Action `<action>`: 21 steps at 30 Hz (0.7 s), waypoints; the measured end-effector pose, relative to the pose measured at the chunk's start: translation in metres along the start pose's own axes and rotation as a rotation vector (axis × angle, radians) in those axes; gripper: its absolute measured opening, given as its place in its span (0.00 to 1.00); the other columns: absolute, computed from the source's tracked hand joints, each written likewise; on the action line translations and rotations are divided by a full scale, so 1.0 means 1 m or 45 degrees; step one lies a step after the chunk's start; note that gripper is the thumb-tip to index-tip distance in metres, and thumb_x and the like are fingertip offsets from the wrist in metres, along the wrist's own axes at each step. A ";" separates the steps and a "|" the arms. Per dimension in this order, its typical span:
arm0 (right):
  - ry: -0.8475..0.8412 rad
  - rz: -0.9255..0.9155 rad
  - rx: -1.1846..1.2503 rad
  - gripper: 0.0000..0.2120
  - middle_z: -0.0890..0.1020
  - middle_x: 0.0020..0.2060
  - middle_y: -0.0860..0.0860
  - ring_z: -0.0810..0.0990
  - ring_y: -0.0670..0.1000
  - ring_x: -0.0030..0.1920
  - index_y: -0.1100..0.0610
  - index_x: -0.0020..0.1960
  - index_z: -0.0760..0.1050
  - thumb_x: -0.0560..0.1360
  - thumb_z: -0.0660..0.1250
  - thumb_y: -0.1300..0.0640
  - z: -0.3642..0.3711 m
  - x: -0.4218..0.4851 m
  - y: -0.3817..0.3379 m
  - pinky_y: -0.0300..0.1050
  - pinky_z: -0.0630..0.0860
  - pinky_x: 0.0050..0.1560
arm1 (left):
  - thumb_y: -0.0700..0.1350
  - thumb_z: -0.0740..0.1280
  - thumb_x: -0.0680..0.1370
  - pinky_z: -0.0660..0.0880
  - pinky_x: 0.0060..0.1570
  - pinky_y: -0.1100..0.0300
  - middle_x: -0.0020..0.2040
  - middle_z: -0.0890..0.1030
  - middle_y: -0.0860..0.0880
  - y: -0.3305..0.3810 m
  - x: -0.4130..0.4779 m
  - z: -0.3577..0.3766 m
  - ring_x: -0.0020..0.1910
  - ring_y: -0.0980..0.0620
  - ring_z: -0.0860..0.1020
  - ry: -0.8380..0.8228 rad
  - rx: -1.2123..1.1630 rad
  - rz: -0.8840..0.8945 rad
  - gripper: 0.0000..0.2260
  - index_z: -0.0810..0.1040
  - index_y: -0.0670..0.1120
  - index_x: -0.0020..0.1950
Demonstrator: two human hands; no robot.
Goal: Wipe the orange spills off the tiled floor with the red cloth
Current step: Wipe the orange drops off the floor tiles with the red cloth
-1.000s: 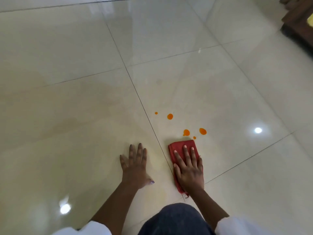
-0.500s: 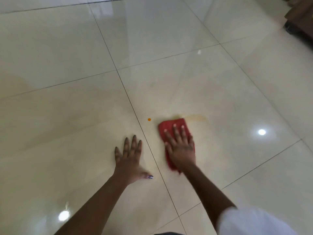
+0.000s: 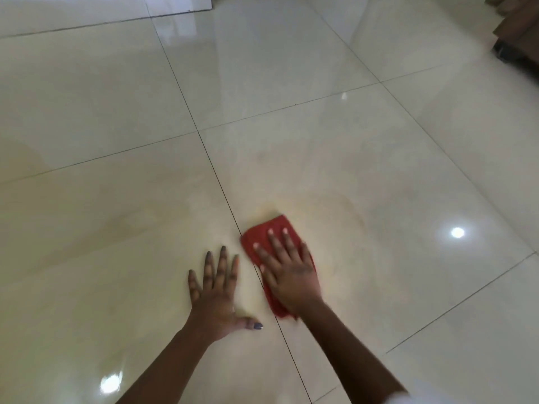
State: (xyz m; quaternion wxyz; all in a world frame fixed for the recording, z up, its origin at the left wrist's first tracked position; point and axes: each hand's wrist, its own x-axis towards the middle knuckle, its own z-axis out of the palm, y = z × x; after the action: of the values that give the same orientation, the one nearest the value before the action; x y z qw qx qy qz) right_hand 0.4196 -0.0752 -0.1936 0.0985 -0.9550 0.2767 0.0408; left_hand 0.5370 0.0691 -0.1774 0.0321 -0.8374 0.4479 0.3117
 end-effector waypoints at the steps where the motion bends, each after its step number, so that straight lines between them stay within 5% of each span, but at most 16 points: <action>1: 0.054 -0.016 0.014 0.23 0.63 0.74 0.50 0.58 0.56 0.74 0.40 0.72 0.61 0.77 0.52 0.44 0.003 -0.025 0.005 0.59 0.57 0.71 | 0.80 0.60 0.54 0.31 0.67 0.37 0.68 0.18 0.52 0.000 0.000 0.001 0.66 0.46 0.18 0.004 -0.011 -0.009 0.65 0.20 0.49 0.67; 4: 0.069 0.236 -0.012 0.24 0.64 0.73 0.52 0.62 0.58 0.73 0.43 0.71 0.64 0.76 0.51 0.44 -0.004 -0.046 0.061 0.58 0.61 0.68 | 0.81 0.58 0.52 0.28 0.66 0.39 0.67 0.18 0.52 0.000 0.002 0.002 0.65 0.48 0.17 -0.013 -0.032 -0.013 0.66 0.21 0.46 0.67; 8: 0.027 0.581 0.009 0.24 0.52 0.77 0.50 0.47 0.54 0.76 0.40 0.75 0.52 0.79 0.48 0.42 -0.034 0.045 0.114 0.57 0.51 0.73 | 0.82 0.55 0.51 0.22 0.62 0.41 0.68 0.18 0.52 -0.002 0.002 0.001 0.66 0.48 0.18 0.004 -0.049 0.002 0.66 0.22 0.47 0.68; 12: -0.020 0.307 -0.038 0.24 0.49 0.77 0.49 0.44 0.54 0.76 0.41 0.75 0.51 0.80 0.48 0.43 -0.027 0.114 0.047 0.56 0.46 0.73 | 0.82 0.54 0.49 0.16 0.56 0.47 0.70 0.20 0.52 0.001 -0.001 -0.002 0.67 0.49 0.19 0.033 -0.067 0.018 0.66 0.23 0.48 0.69; 16: 0.008 -0.068 -0.009 0.23 0.62 0.74 0.51 0.56 0.57 0.75 0.42 0.73 0.60 0.78 0.51 0.44 -0.006 0.048 -0.011 0.61 0.55 0.71 | 0.81 0.58 0.51 0.19 0.60 0.46 0.70 0.20 0.52 0.001 -0.002 -0.004 0.67 0.50 0.19 0.048 -0.065 0.007 0.66 0.23 0.48 0.69; 18: 0.025 -0.073 0.003 0.22 0.66 0.73 0.50 0.61 0.56 0.73 0.42 0.71 0.63 0.77 0.52 0.44 -0.005 0.008 0.013 0.58 0.58 0.71 | 0.81 0.59 0.51 0.19 0.60 0.46 0.71 0.23 0.52 0.001 -0.002 -0.003 0.68 0.50 0.20 0.063 -0.091 0.014 0.66 0.26 0.48 0.70; 21: 0.037 0.236 -0.036 0.25 0.63 0.73 0.52 0.59 0.57 0.74 0.44 0.72 0.63 0.77 0.48 0.43 -0.018 0.018 0.077 0.57 0.58 0.70 | 0.82 0.56 0.52 0.16 0.56 0.46 0.70 0.21 0.51 0.000 -0.002 -0.002 0.67 0.49 0.19 0.069 -0.041 0.025 0.64 0.24 0.49 0.70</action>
State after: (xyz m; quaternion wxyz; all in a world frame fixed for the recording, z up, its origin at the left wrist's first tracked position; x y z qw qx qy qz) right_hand 0.3937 -0.1516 -0.1906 0.0767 -0.9272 0.3646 0.0396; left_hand 0.5370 0.0698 -0.1752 0.0034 -0.8414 0.4518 0.2966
